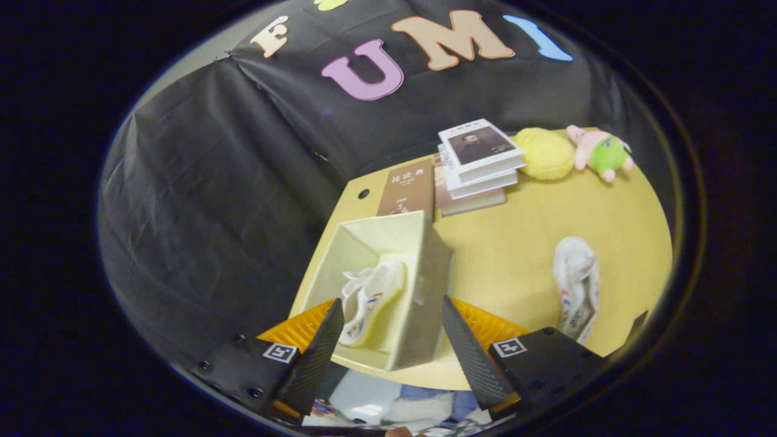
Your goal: Open the storage box then place both shoes into the box .Put the left shoe in first, then the right shoe, with the right side of both shoes facing outward in a uniform manner.
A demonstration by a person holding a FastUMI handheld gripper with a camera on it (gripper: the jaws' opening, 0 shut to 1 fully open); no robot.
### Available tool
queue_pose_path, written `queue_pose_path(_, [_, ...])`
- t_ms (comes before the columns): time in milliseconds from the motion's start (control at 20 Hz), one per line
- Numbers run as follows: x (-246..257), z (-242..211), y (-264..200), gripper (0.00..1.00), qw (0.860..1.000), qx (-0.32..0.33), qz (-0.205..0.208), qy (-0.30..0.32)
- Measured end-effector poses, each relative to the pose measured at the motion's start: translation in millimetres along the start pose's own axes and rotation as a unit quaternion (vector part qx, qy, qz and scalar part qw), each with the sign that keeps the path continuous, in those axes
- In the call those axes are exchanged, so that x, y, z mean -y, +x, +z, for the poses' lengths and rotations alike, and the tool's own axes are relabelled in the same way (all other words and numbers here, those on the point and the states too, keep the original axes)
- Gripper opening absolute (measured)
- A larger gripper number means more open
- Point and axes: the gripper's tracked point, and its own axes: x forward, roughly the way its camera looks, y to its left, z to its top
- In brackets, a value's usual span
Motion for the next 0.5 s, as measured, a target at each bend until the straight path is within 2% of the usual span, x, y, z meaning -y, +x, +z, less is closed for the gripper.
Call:
queue_pose_path(150, [92,-4,-18,1.00,0.996,0.012,-0.082,-0.042])
queue_pose_path(300, [166,-19,-14,0.99,0.983,-0.009,-0.161,-0.087])
queue_pose_path(400, [199,-31,-7,0.99,0.975,-0.031,-0.188,-0.114])
queue_pose_path(500, [217,-42,0,0.98,0.972,-0.055,-0.196,-0.116])
